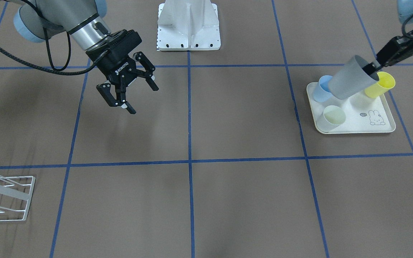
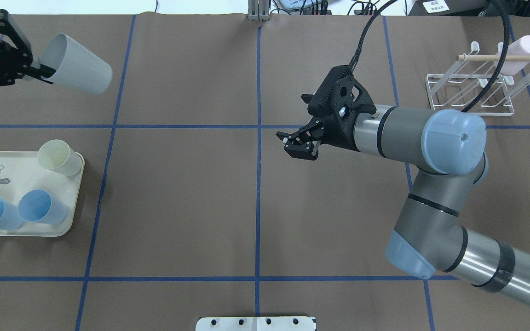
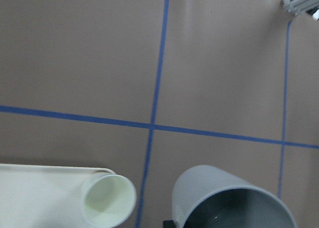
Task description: Transfer IKEA cup to right arm and place on rack
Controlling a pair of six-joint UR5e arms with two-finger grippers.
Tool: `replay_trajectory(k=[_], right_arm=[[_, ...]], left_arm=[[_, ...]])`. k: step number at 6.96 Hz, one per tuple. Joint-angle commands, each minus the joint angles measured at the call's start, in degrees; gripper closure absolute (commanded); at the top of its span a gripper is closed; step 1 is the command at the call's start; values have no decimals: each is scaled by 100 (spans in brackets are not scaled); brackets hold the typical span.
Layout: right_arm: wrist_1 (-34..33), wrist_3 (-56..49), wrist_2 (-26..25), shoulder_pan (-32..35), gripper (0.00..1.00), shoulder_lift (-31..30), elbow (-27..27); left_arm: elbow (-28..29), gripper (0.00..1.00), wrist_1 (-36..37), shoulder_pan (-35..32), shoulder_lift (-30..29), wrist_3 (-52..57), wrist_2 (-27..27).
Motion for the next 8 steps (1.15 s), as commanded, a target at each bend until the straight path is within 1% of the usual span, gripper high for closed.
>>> replay_trajectory(k=[1, 2, 3, 4, 6, 8], right_arm=[[786, -61, -809, -548, 1, 185, -159], [1021, -192, -829, -559, 2, 195, -159], [1389, -506, -829, -620, 3, 195, -168], [1697, -544, -925, -655, 4, 195, -229], [2155, -754, -1014, -699, 4, 195, -396], [2166, -887, -1014, -699, 4, 238, -387]], left_arm=[[-15, 100, -513, 624, -465, -1306, 264], [3, 100, -560, 1123, -867, -1878, 727], [55, 100, -552, 1581, -1176, -2197, 1219], [82, 100, -543, 1829, -1283, -2243, 1485], [160, 100, -534, 1927, -1355, -2235, 1532], [222, 100, -525, 2042, -1477, -2235, 1601]])
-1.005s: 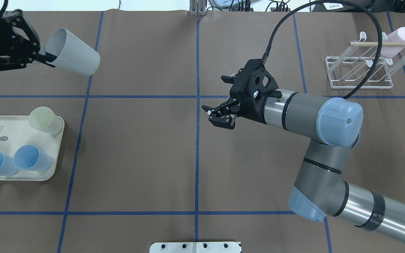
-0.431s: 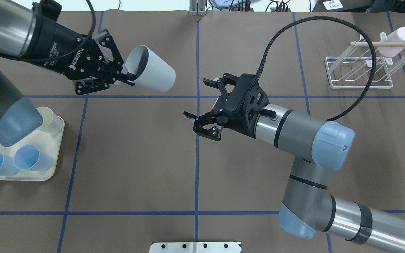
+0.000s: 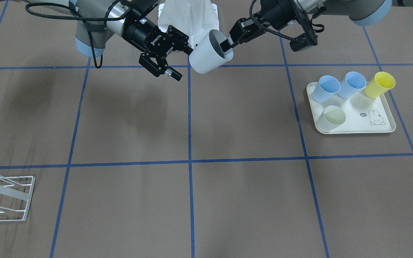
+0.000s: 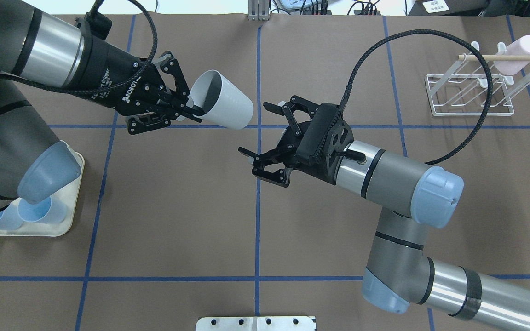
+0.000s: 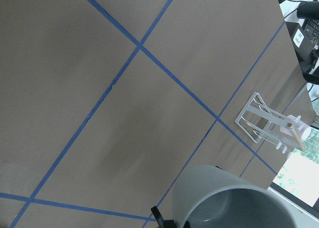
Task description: Transfer IKEA cup to right arm and place on rack
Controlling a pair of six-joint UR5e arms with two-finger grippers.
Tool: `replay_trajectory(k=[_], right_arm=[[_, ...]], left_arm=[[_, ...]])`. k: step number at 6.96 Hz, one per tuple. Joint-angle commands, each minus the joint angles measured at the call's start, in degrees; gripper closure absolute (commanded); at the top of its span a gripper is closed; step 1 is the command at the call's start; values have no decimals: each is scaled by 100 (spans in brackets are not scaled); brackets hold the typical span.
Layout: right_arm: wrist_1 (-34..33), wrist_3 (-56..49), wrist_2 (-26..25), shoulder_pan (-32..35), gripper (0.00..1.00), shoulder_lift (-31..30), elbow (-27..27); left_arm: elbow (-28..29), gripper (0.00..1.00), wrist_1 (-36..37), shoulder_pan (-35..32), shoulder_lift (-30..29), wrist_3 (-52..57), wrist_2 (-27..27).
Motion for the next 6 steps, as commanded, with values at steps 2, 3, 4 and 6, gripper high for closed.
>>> replay_trajectory(k=[2, 3, 4, 6], right_arm=[[39, -151, -5, -5, 3, 63, -3], [39, -212, -5, -5, 3, 63, -3], [39, -239, -5, 4, 3, 63, -3], [39, -274, -5, 4, 3, 63, 23]], left_arm=[[112, 100, 15, 148, -105, 7, 155], [139, 100, 15, 148, -105, 16, 156], [147, 100, 15, 165, -105, 16, 164], [200, 100, 24, 270, -193, 16, 348]])
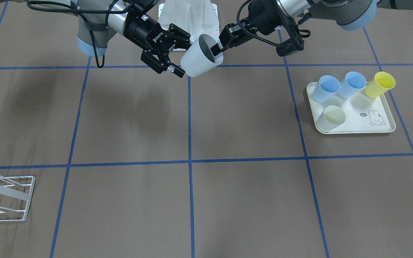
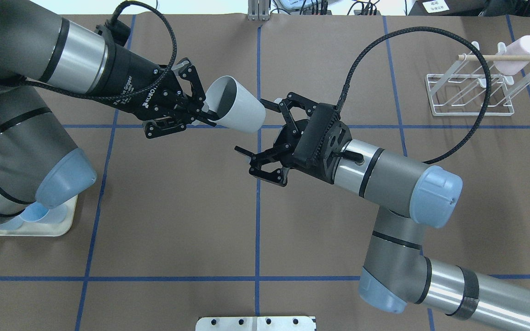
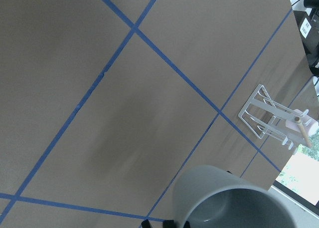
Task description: Transfer IKEA cup to right arm and place on rack
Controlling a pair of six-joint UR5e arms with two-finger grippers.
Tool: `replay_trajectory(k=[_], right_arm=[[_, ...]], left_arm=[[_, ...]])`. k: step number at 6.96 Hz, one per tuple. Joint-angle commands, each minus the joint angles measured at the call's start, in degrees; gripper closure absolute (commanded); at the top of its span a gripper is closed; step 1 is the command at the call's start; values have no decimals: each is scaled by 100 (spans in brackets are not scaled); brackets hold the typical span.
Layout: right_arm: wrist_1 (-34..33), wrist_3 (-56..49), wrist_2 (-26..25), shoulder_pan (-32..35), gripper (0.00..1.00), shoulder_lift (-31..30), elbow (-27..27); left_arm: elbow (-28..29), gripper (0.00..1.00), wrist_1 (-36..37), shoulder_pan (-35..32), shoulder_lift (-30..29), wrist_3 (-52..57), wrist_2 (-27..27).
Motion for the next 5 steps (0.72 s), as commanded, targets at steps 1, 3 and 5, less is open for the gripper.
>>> replay_trajectory(k=[1, 3, 5], right_arm=[[0, -17, 2, 4, 3, 1, 16], [0, -52, -7, 4, 14, 1, 25], [-8, -52, -25, 21, 42, -26, 16]], left_arm=[[51, 100, -6, 107, -60, 0, 158], [52, 100, -6, 107, -52, 9, 159], [43, 53, -50, 107, -104, 70, 150]])
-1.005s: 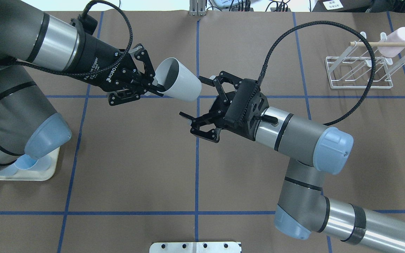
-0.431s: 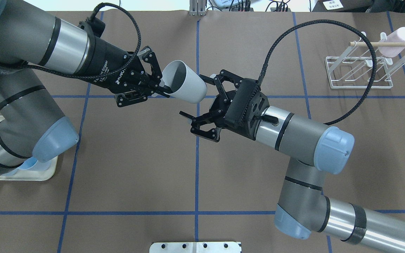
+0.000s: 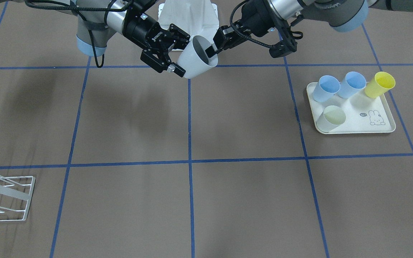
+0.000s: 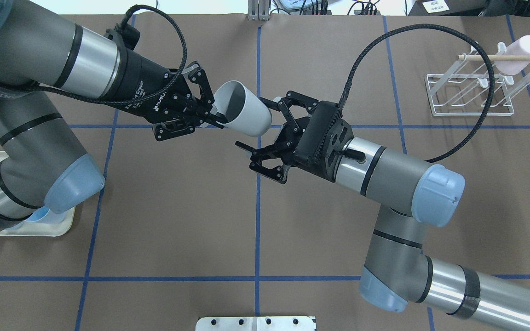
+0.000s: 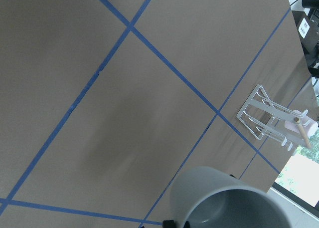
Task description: Transfer IKEA cup to right arm and place on rack
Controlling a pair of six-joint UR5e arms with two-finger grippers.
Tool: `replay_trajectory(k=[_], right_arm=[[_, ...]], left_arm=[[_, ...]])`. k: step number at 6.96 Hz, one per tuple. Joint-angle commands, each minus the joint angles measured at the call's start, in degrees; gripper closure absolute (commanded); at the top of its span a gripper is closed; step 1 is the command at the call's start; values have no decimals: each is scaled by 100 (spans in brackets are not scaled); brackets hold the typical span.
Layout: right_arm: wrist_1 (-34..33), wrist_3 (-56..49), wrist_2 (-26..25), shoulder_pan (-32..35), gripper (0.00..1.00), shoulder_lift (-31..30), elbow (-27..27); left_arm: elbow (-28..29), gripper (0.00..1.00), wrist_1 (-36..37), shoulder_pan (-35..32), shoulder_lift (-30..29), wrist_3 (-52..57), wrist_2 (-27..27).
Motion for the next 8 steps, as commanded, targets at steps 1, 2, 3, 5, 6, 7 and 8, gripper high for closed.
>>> replay_trajectory(k=[1, 2, 3, 5, 6, 7, 8], right_arm=[[-65, 5, -11, 6, 52, -70, -25], [-91, 22, -11, 23, 58, -87, -25], [-222, 83, -2, 58, 64, -149, -8], [-854, 136, -2, 216, 74, -167, 28], [-1135, 250, -2, 356, 74, -210, 54], [-1634, 251, 6, 488, 74, -263, 185], [-2544, 251, 24, 620, 72, -342, 560]], left_arm=[[-30, 1, -5, -8, -54, 36, -3], [-48, 0, -5, -51, -45, 158, -38], [-66, 0, 4, -121, -2, 342, -64], [-66, 0, 22, -183, 217, 650, -73], [-66, 0, 22, -262, 393, 834, -73], [-66, 0, 22, -332, 664, 1201, -73], [-5, 0, 56, -446, 876, 1623, -56]])
